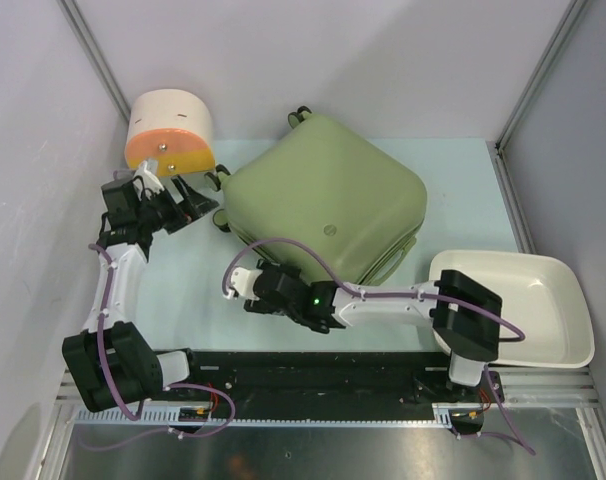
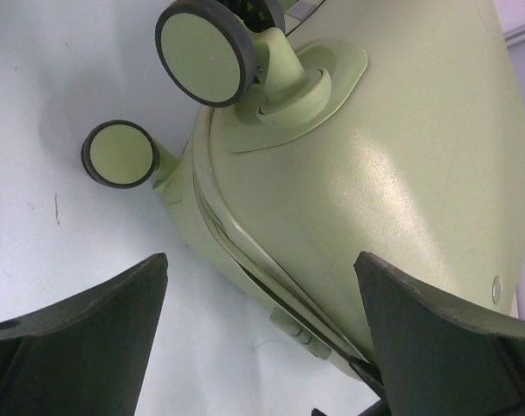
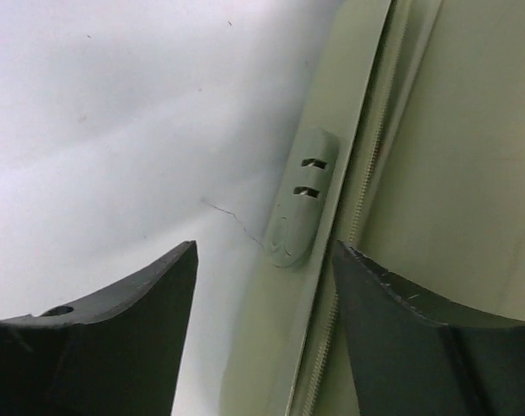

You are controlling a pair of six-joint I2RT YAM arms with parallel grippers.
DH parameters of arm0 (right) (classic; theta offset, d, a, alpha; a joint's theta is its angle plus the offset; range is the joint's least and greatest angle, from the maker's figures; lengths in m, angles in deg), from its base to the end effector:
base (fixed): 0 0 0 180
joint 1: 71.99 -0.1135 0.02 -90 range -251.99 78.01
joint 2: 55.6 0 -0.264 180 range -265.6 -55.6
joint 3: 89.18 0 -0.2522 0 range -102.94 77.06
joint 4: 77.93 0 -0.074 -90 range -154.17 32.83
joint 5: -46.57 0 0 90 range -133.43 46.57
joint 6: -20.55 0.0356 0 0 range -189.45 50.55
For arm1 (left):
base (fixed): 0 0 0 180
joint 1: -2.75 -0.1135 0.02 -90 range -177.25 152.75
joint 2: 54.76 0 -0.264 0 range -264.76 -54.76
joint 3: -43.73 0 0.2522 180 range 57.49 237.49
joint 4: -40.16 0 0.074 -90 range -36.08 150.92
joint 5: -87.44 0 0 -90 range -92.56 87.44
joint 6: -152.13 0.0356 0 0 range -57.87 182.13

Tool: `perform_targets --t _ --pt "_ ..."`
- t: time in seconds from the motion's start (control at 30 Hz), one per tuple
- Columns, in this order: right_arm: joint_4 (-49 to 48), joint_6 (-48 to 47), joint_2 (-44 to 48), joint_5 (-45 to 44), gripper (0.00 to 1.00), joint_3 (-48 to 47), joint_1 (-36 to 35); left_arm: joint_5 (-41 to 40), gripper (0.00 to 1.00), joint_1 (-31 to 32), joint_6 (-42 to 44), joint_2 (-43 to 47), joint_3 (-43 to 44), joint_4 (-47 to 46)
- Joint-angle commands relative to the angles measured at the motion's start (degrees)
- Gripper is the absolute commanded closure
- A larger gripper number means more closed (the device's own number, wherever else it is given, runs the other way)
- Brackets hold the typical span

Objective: Open, take out, and arrange the luggage

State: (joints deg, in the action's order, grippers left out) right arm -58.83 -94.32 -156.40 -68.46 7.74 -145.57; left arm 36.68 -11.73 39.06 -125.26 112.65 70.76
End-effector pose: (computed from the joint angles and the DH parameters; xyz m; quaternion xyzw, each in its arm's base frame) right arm 0.1260 0.3744 0.2324 -0.5977 0.6436 0.0037 0.4780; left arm 0.2670 0.0457 0.3013 -0.1117 0.8329 -0.3272 0.4321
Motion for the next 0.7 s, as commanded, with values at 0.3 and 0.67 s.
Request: perform_targets --t 0.3,0.67 --pt "18.3 6.7 2.1 5.0 1.0 3.7 16.3 2.2 0.08 0.3 -0.9 1.0 -0.5 -3.0" --pt "14.1 -17.0 15.0 10.7 1.0 14.9 40.8 1.2 0.09 3.0 1.2 0.4 0.1 -3.3"
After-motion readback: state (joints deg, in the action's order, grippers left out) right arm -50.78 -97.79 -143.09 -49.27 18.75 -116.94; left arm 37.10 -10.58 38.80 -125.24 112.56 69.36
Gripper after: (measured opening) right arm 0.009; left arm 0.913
